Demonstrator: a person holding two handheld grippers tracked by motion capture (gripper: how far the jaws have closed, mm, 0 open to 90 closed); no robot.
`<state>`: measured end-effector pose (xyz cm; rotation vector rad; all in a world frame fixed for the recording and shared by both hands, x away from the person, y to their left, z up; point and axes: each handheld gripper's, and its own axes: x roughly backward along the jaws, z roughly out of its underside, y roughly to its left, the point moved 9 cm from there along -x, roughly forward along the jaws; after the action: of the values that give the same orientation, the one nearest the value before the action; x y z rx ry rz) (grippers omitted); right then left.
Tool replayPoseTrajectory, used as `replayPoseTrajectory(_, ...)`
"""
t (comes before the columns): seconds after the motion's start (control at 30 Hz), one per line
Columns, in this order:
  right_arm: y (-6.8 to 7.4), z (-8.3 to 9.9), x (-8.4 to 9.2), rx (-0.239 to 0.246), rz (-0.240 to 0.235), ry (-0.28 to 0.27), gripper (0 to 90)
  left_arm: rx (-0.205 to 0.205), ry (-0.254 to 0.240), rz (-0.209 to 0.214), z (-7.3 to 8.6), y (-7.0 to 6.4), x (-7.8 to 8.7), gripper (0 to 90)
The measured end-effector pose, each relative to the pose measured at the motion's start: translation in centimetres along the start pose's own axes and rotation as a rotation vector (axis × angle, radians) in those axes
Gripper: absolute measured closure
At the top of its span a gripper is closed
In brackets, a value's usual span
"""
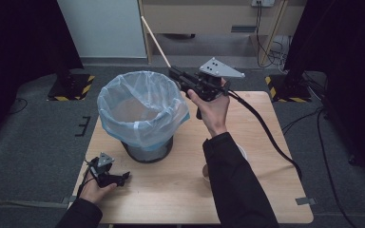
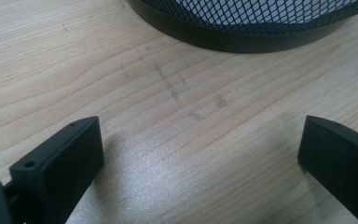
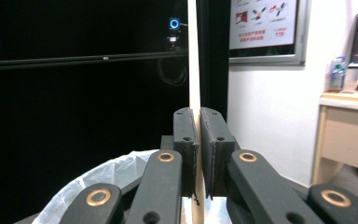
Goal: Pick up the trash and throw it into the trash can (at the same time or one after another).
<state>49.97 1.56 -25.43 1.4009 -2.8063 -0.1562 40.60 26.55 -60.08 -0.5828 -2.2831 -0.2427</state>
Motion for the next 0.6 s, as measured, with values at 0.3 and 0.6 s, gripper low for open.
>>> replayPoseTrajectory(0.3,-0.1,1.6,-1.9,-0.024,-0.013,0.021,86.0,-0.001,0.0,0.001,0.0,0.0,0.0,0.0)
replayPoseTrajectory(0.6,0.2,3.3,-3.6,-0.066,-0.038,0.053,86.0,-0.001,0.0,0.002,0.0,0.0,0.0,0.0)
